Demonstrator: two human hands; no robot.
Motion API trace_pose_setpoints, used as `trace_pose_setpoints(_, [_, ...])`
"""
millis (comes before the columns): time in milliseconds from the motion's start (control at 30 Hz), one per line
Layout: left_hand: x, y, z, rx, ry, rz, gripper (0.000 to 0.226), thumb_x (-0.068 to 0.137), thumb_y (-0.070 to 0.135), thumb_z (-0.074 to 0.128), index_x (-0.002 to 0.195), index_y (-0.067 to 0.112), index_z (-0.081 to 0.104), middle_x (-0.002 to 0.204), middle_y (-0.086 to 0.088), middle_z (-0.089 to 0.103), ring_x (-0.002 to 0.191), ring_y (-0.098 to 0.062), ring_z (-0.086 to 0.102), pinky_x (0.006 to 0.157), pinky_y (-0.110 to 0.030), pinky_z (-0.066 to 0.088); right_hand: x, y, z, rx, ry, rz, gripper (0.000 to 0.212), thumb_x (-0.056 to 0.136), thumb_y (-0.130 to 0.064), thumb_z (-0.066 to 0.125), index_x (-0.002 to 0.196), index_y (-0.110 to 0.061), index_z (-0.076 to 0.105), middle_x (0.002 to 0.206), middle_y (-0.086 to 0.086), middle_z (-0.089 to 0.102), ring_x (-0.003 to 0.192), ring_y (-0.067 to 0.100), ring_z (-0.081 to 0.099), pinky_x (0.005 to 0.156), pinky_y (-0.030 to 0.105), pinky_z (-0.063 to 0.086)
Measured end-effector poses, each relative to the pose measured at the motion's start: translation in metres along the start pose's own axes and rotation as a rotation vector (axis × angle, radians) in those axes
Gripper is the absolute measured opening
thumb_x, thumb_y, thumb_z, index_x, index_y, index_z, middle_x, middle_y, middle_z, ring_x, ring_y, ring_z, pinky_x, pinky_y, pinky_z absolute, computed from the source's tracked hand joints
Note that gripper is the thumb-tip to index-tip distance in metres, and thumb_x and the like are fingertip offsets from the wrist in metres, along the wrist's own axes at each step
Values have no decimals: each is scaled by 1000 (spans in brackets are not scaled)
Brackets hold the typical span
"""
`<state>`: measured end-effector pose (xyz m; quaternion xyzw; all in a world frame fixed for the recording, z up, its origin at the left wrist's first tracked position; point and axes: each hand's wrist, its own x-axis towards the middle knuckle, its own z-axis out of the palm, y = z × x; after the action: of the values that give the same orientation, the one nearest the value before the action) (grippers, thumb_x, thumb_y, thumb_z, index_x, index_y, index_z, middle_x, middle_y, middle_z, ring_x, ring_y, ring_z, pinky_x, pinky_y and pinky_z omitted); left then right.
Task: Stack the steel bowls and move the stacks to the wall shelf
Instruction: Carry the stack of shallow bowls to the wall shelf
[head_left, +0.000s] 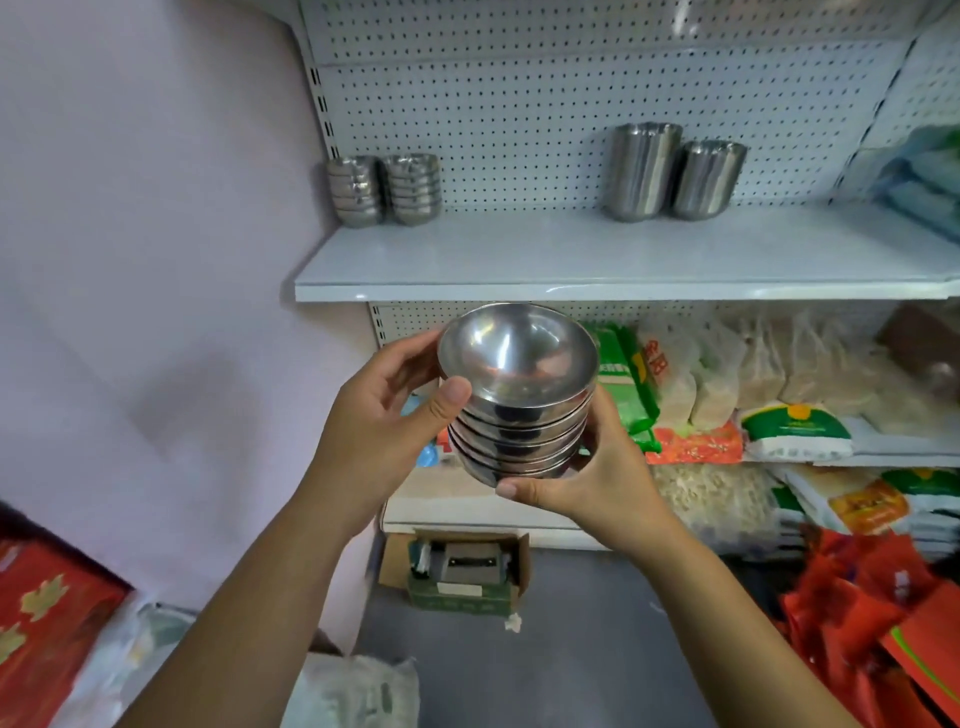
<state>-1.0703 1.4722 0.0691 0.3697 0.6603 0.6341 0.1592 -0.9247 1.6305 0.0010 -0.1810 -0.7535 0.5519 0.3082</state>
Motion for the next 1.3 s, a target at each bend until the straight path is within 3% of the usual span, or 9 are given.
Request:
trace_pose_setpoints(233, [91,-26,28,24,22,0,59,79,40,75,134,25,62,128,13,70,125,-4,62,110,-42,50,93,34,-25,-37,-31,-13,117,49,-35,105,147,-34,41,134,-16,64,125,2,60,108,35,50])
trace_pose_setpoints(433, [183,-37,65,-7,79,7,58,77,35,75,133,22,63,126,9,72,122,-6,65,107,-37,52,191,55,-72,-22,-95,-35,108,53,-11,102,140,-33,41,120,-25,62,108,-23,57,86,0,44])
trace_pose_setpoints(600, [249,-52,97,-79,151,22,53,76,32,75,127,24,65,125,8,73,121,-13,67,97,-33,56,269,76,-114,-86,-155,-55,117,46,-41,102,145,-37,40,124,-33,62,118,-14,56,96,9,46])
trace_pose_setpoints(667, [272,-63,109,-111,188,26,48,78,29,74,125,24,66,124,6,73,121,-15,67,92,-27,57,298,84,-125,-90,-184,-55,116,50,-36,102,147,-35,40,125,-27,64,118,-10,59,95,12,49])
trace_pose_setpoints(733, [293,-74,117,-99,205,31,50,81,28,73,130,20,64,126,4,73,122,-16,67,97,-30,55,324,92,-128,-85,-199,-57,114,53,-28,102,149,-31,39,124,-24,64,114,-13,60,91,8,48])
trace_pose_setpoints(900, [342,-91,111,-55,206,17,49,81,26,73,129,19,64,122,10,74,117,-6,67,93,-21,55,375,118,-118,-74,-229,-50,117,56,-27,101,152,-30,35,124,-27,60,113,-18,56,90,5,47])
trace_pose_setpoints(1000, [370,-106,93,-9,183,-1,44,81,27,73,124,25,65,118,12,75,116,-5,67,102,-29,54,402,129,-102,-78,-234,-38,116,57,-28,101,152,-30,35,126,-25,59,112,-19,56,91,6,48])
trace_pose_setpoints(1133, [404,-131,62,49,178,-5,37,91,12,73,126,21,65,120,8,74,116,-7,68,107,-38,53,435,141,-72,-71,-224,4,117,56,-31,102,151,-34,34,127,-27,59,113,-18,56,93,9,50])
trace_pose_setpoints(1300, [449,-155,14,94,87,-1,39,89,8,74,125,20,65,119,8,74,114,-9,69,106,-40,53,470,150,-29,-63,-173,54,121,55,-29,102,154,-32,32,125,-27,57,108,-26,52,90,7,49])
